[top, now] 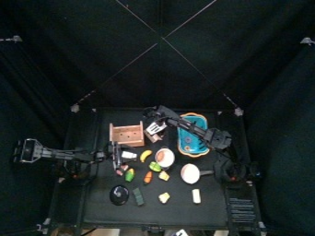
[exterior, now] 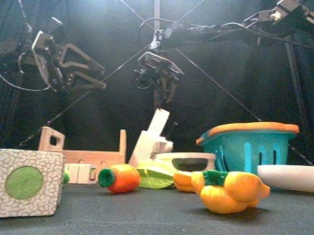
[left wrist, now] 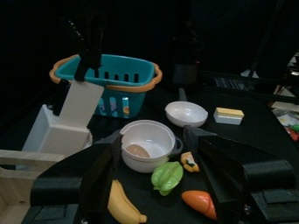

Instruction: Place cleaver back in holder

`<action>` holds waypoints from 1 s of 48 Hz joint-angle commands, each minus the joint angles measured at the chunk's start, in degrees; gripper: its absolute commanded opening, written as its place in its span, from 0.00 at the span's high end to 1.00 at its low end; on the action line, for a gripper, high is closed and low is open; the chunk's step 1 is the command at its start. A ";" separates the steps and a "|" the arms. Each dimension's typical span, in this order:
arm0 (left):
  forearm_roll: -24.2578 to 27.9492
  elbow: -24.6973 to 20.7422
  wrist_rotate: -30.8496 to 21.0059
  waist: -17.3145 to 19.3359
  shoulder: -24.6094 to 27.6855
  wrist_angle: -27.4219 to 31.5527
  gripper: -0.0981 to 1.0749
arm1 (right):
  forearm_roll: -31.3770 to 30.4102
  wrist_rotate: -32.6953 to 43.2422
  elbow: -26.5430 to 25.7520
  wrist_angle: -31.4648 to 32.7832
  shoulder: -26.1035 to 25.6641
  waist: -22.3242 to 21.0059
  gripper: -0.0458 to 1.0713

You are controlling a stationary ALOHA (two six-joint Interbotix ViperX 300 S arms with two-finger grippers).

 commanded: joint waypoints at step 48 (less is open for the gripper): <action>0.09 -0.35 0.09 0.00 -0.09 -0.18 0.12 | -5.54 -1.41 -0.70 3.69 -4.22 0.97 0.14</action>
